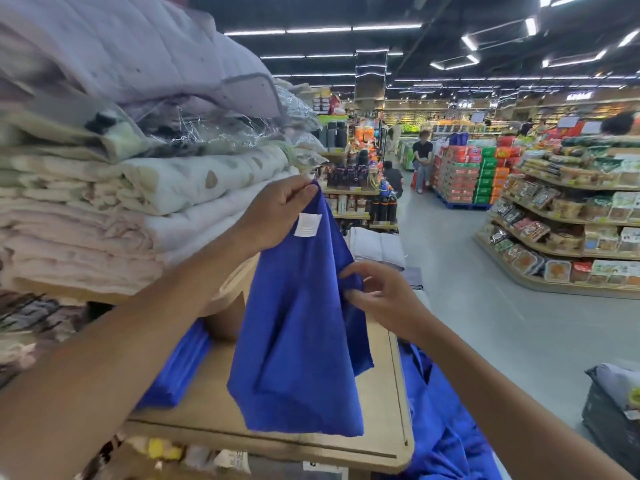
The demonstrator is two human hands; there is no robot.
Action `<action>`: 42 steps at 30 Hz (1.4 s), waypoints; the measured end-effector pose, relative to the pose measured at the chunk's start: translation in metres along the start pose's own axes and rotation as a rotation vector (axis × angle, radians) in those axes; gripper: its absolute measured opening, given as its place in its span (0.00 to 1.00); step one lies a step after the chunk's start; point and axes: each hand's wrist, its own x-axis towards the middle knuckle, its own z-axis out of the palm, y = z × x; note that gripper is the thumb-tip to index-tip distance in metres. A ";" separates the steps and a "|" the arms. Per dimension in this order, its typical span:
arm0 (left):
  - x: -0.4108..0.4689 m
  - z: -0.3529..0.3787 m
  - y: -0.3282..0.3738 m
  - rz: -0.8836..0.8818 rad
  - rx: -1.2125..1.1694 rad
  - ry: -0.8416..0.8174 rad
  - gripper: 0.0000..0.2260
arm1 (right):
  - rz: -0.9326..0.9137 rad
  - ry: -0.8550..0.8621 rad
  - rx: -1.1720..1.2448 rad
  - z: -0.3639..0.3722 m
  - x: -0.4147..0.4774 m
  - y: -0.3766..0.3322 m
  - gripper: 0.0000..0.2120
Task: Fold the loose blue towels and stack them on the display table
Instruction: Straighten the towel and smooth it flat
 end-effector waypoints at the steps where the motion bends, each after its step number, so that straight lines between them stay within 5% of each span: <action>1: 0.002 -0.003 0.003 0.009 0.020 0.005 0.13 | -0.006 -0.016 -0.054 -0.004 0.000 0.005 0.14; 8: 0.019 -0.035 0.005 0.019 0.183 0.141 0.12 | 0.013 -0.175 -0.300 -0.033 -0.019 0.041 0.15; 17: 0.031 -0.048 0.002 -0.096 0.245 0.234 0.15 | 0.152 0.406 0.046 -0.027 -0.034 0.043 0.13; 26: 0.043 -0.029 0.011 -0.104 0.224 0.252 0.15 | 0.205 0.272 0.246 0.029 -0.051 0.036 0.02; 34: 0.043 -0.017 0.014 -0.125 0.170 0.234 0.16 | 0.273 0.289 0.310 0.081 -0.047 0.027 0.08; 38: 0.041 -0.013 0.019 -0.148 0.106 0.224 0.17 | 0.260 0.256 0.277 0.104 -0.043 0.023 0.02; 42: 0.037 -0.013 0.026 -0.136 0.095 0.209 0.15 | 0.254 0.298 0.180 0.116 -0.043 0.021 0.16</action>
